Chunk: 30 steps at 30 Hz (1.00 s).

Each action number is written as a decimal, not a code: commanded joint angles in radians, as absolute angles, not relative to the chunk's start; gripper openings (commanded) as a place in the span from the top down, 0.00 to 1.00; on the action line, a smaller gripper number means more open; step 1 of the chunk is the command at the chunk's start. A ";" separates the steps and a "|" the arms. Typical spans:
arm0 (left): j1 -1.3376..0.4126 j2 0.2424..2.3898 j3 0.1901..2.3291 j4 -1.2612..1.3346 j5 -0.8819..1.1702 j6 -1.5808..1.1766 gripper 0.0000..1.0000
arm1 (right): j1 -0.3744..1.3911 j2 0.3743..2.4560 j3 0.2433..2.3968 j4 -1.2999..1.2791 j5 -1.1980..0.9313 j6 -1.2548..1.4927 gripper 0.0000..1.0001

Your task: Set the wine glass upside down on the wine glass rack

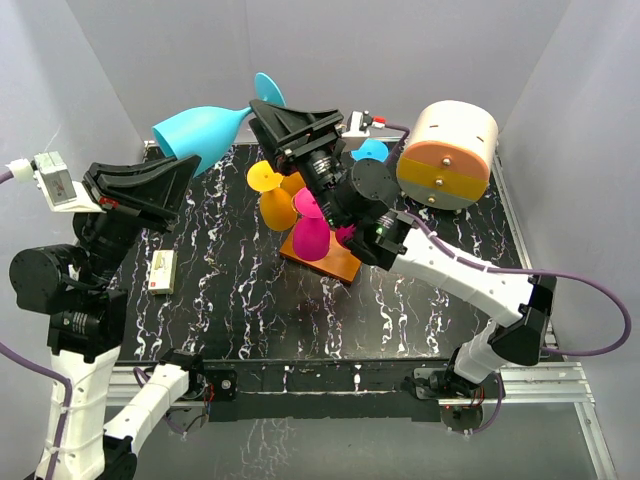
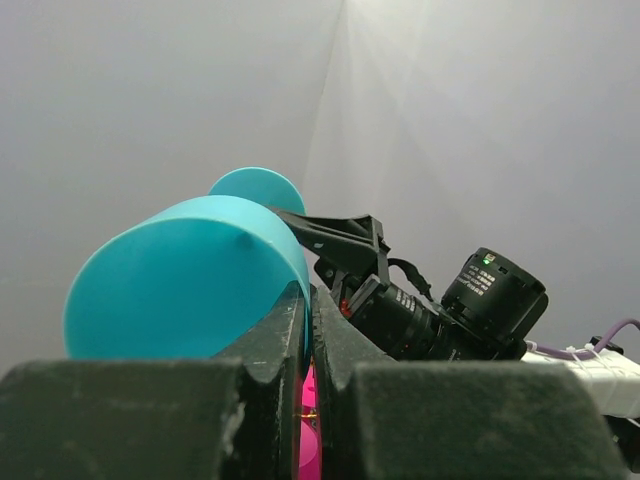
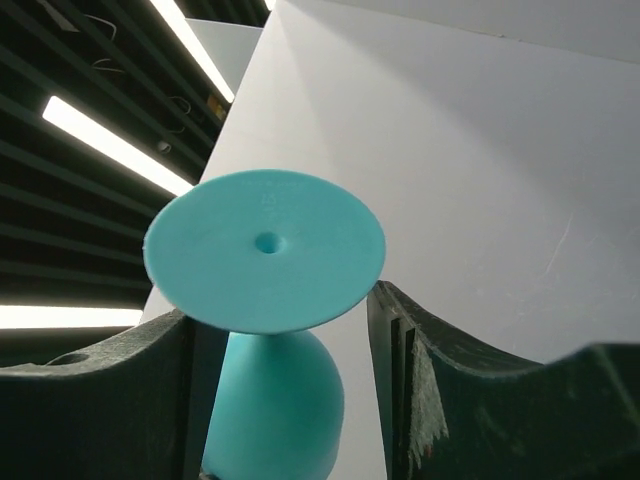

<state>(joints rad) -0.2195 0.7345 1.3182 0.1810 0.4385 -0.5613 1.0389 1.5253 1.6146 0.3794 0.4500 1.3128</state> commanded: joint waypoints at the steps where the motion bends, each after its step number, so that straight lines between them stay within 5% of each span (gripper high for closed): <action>1: -0.215 0.745 1.311 0.245 0.465 -0.577 1.00 | 1.044 1.535 1.677 0.368 0.480 1.322 0.48; 7: -0.216 0.746 1.301 0.256 0.483 -0.584 1.00 | 1.045 1.544 1.677 0.384 0.473 1.332 0.62; 15: -0.215 0.736 1.294 0.258 0.503 -0.593 1.00 | 1.045 1.559 1.681 0.409 0.460 1.344 0.66; 18: -0.216 0.727 1.286 0.253 0.503 -0.595 1.00 | 1.046 1.560 1.683 0.417 0.456 1.338 0.78; 21: -0.215 0.717 1.282 0.239 0.492 -0.591 1.00 | 1.047 1.556 1.676 0.429 0.451 1.331 1.00; 24: -0.216 0.703 1.286 0.198 0.447 -0.588 1.00 | 1.048 1.549 1.668 0.455 0.444 1.295 1.00; 30: -0.216 0.673 1.305 0.093 0.370 -0.577 0.65 | 1.054 1.523 1.631 0.500 0.477 1.200 1.00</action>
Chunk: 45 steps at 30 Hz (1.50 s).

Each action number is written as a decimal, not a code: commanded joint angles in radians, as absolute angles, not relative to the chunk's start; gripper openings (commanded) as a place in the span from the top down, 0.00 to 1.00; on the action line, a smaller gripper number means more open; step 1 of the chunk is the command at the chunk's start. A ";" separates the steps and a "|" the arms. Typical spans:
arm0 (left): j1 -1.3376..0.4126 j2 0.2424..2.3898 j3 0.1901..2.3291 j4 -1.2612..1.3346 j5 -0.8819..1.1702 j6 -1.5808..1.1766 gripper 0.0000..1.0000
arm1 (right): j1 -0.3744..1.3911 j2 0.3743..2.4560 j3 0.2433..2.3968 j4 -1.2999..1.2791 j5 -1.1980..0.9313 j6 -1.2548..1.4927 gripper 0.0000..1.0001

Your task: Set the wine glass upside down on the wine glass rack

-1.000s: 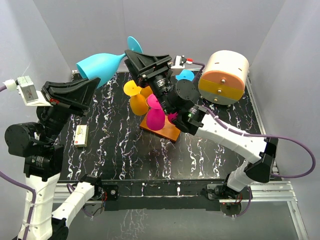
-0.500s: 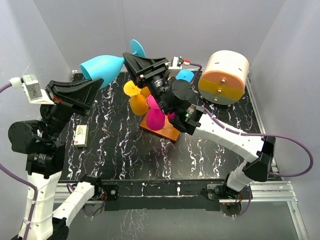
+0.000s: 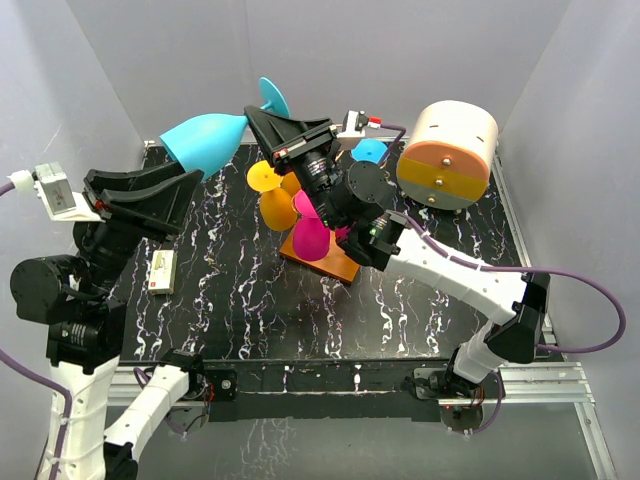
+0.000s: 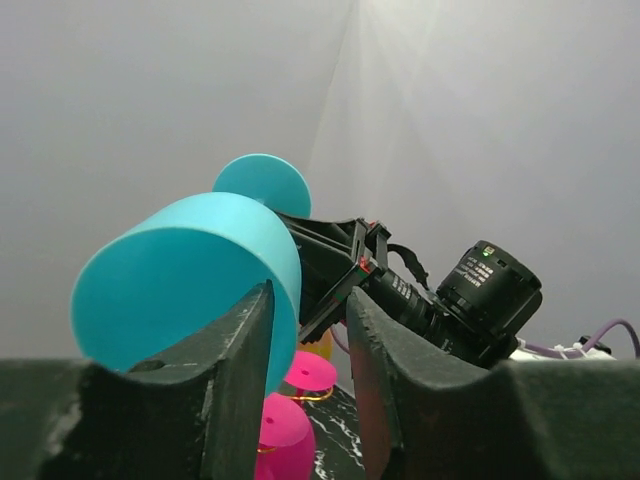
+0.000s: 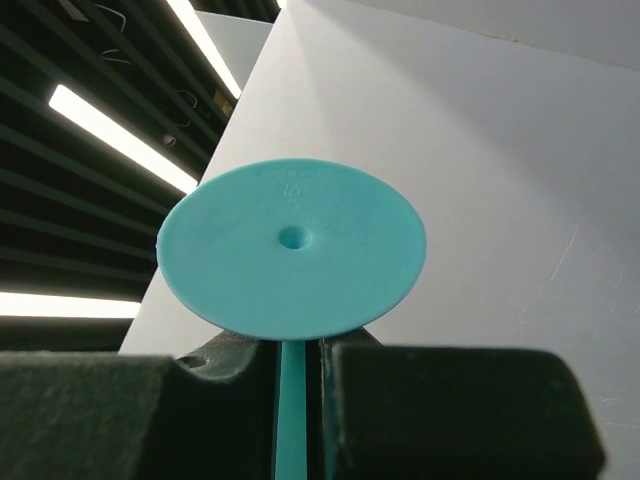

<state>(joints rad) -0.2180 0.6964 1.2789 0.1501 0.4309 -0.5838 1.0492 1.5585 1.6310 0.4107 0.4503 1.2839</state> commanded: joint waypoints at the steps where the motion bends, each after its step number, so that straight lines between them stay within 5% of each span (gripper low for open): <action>1: -0.215 0.667 1.309 0.062 0.345 -0.574 0.63 | 1.054 1.517 1.619 0.511 0.485 1.173 1.00; 12: -0.216 0.553 1.369 -0.332 -0.260 -0.702 0.52 | 1.083 1.473 1.508 0.612 0.381 0.624 1.00; 29: -0.216 0.703 1.444 -0.328 -0.008 -1.103 0.41 | 1.095 1.488 1.419 0.652 -0.048 0.194 1.00; 45: -0.217 0.832 1.474 -0.400 0.180 -1.134 0.42 | 1.095 1.534 1.461 0.529 -0.053 0.014 1.00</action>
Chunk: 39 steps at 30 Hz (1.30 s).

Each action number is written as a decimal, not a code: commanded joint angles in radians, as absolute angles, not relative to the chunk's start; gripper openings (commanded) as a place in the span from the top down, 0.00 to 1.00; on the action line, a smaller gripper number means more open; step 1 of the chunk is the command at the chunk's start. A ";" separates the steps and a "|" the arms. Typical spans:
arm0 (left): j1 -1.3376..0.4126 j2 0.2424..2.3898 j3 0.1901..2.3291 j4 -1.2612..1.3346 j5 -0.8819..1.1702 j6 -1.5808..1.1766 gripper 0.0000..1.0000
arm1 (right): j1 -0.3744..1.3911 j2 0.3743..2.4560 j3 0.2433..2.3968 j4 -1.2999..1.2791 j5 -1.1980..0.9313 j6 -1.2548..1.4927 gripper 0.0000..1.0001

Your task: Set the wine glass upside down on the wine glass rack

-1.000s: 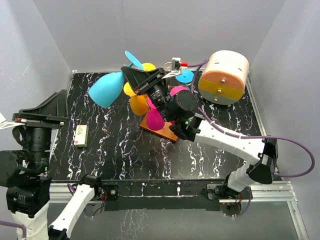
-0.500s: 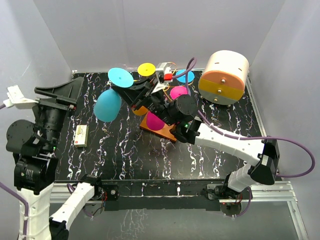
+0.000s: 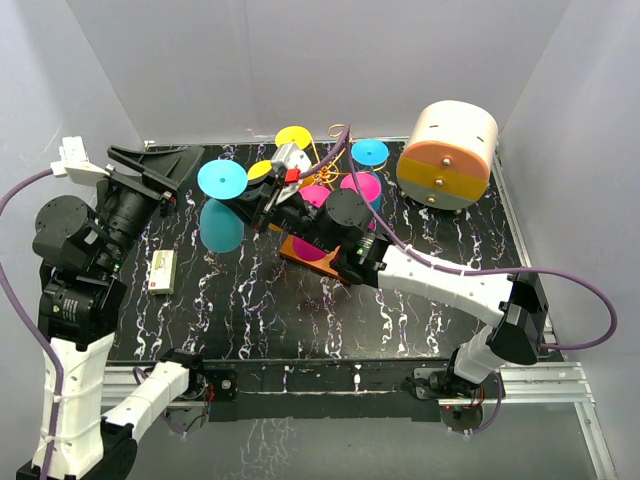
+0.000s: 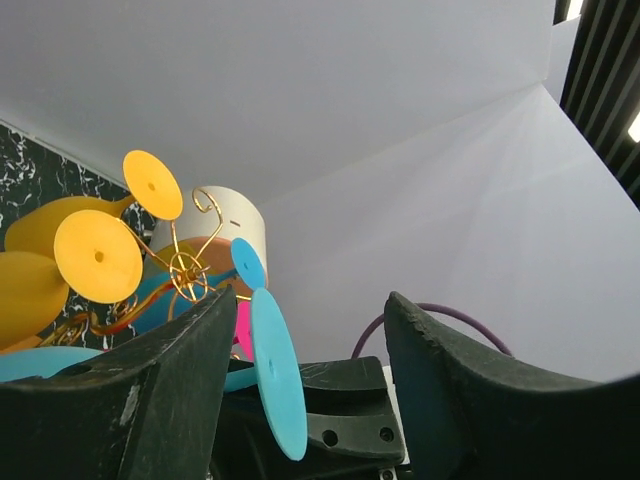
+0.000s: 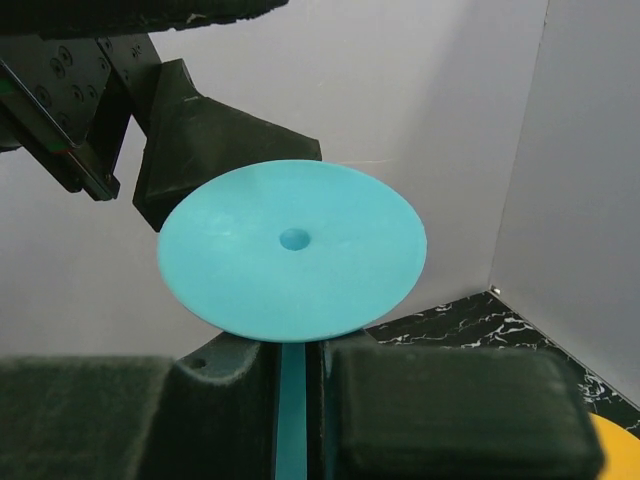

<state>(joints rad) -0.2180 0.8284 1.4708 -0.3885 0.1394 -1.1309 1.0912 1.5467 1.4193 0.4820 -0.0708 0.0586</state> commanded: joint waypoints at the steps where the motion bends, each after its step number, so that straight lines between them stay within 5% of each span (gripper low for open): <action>1: -0.216 0.844 1.482 -0.427 0.175 -1.130 0.42 | 1.095 1.534 1.461 0.533 -0.045 0.013 1.00; 7: -0.215 0.858 1.454 -0.420 0.221 -1.150 0.46 | 1.095 1.549 1.479 0.519 -0.053 -0.003 1.00; 14: -0.215 0.836 1.452 -0.454 0.147 -1.128 0.72 | 1.095 1.557 1.486 0.511 -0.022 -0.003 1.00; 20: -0.215 0.827 1.433 -0.434 0.173 -1.143 0.83 | 1.095 1.564 1.497 0.506 -0.043 -0.008 1.00; 33: -0.216 0.815 1.379 -0.363 0.201 -1.160 0.89 | 1.095 1.593 1.529 0.520 -0.032 -0.032 1.00; 36: -0.215 0.813 1.382 -0.356 0.202 -1.153 1.00 | 1.095 1.597 1.532 0.522 -0.042 -0.027 1.00; 39: -0.216 0.809 1.387 -0.351 0.187 -1.130 1.00 | 1.096 1.584 1.515 0.536 -0.039 -0.003 0.94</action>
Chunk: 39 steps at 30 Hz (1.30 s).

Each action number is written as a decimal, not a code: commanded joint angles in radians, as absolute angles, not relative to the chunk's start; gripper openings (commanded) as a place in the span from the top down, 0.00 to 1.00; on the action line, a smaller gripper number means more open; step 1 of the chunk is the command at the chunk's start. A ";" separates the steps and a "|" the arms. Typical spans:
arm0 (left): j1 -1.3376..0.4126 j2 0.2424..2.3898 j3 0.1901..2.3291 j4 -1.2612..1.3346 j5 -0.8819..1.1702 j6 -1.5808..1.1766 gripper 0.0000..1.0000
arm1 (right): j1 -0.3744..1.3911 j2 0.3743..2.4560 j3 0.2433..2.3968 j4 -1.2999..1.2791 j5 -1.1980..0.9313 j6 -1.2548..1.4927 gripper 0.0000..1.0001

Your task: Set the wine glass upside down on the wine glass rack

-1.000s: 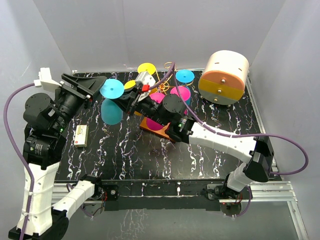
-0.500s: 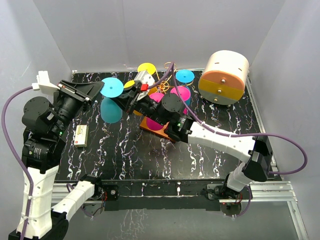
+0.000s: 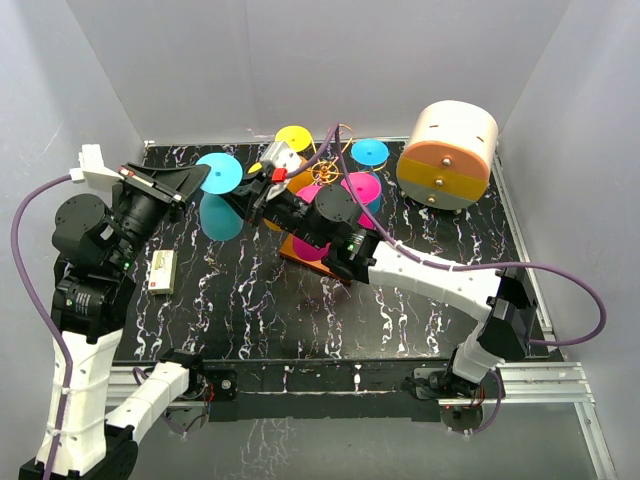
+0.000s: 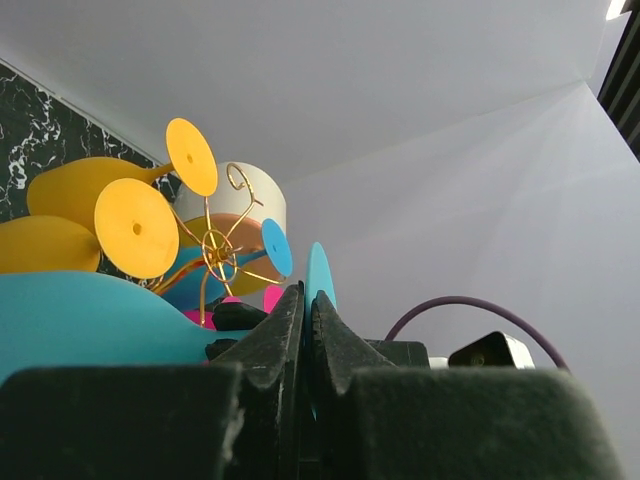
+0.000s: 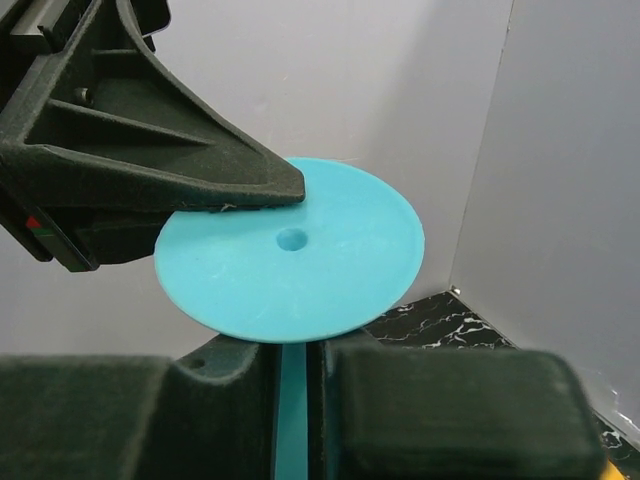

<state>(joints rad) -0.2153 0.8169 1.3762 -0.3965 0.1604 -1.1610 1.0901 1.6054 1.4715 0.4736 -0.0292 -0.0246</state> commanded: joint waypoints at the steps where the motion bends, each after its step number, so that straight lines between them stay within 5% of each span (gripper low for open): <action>1: -0.216 0.808 1.393 -0.353 0.176 -1.122 1.00 | 1.095 1.575 1.506 0.544 -0.034 0.005 0.86; 4: -0.215 0.809 1.422 -0.371 0.125 -1.089 1.00 | 1.095 1.541 1.484 0.544 -0.019 0.026 0.66; 12: -0.215 0.827 1.511 -0.384 -0.013 -0.932 1.00 | 1.095 1.373 1.341 0.468 -0.086 0.011 0.36; 27: -0.215 1.076 1.674 -0.349 -0.008 -0.701 1.00 | 1.095 0.926 1.132 0.175 0.034 0.095 0.31; 39: -0.216 1.389 1.846 -0.181 0.067 -0.650 1.00 | 1.095 0.774 1.053 0.086 0.114 0.189 0.31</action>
<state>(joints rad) -0.2161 1.3396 1.7718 -0.2878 0.0162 -0.6884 1.0912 0.8169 1.0821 0.1020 0.0765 0.1421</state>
